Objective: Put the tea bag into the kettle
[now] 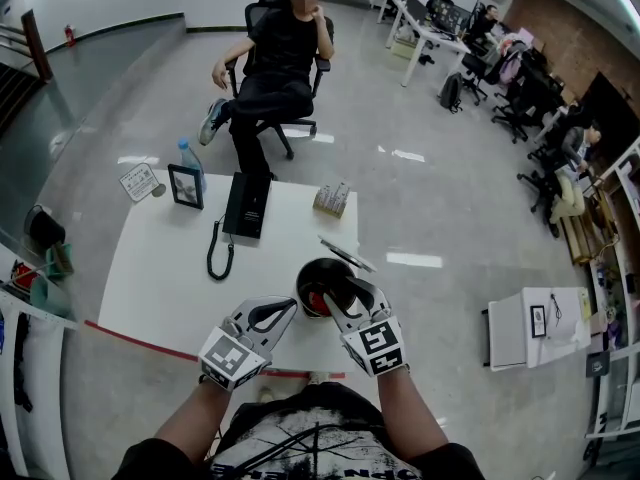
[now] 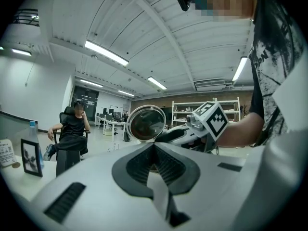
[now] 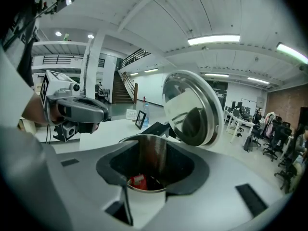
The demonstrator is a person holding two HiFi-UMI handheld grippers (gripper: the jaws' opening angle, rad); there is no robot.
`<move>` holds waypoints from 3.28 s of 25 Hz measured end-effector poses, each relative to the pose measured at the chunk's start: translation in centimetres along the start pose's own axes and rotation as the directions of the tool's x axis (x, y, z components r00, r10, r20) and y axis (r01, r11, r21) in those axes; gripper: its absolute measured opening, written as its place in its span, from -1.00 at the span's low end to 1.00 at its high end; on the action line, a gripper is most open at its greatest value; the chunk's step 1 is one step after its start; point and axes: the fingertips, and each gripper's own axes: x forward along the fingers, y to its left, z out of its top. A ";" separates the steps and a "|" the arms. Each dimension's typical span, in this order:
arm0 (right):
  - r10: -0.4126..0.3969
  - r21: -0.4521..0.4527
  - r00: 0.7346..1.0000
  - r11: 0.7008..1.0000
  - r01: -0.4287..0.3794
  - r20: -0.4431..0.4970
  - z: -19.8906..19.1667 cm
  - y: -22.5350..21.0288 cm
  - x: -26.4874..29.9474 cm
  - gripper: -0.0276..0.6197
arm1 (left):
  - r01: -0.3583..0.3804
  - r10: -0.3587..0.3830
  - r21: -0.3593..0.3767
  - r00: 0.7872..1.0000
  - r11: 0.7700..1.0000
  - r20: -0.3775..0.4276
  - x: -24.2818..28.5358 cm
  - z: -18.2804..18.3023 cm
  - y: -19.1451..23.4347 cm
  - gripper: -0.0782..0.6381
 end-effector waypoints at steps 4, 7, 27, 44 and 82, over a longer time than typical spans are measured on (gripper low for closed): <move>0.005 -0.009 1.000 1.000 -0.005 0.007 0.1 0.3 0.0 -0.38 | 0.003 -0.003 0.000 1.000 1.000 -0.004 -0.1 -0.1 0.1 -0.76; 0.001 -0.011 1.000 1.000 0.000 0.021 0.3 0.4 -0.3 -0.38 | -0.009 0.009 0.002 1.000 1.000 -0.015 -0.3 0.1 0.1 -0.76; -0.053 -0.052 0.993 0.997 0.059 0.105 1.5 3.1 -3.5 -0.88 | 0.005 -0.004 0.070 1.000 0.998 -0.012 -3.7 0.3 -1.1 -0.76; 0.040 -0.076 0.977 0.997 -0.025 0.208 3.9 12.3 -4.4 -0.88 | -0.084 0.085 0.095 0.996 0.992 -0.011 -12.8 0.3 -1.3 -0.76; 0.082 -0.122 0.980 0.991 -0.060 0.183 3.4 17.3 -3.5 -0.89 | -0.155 0.157 0.076 0.988 0.985 -0.014 -18.4 -0.8 -1.7 -0.76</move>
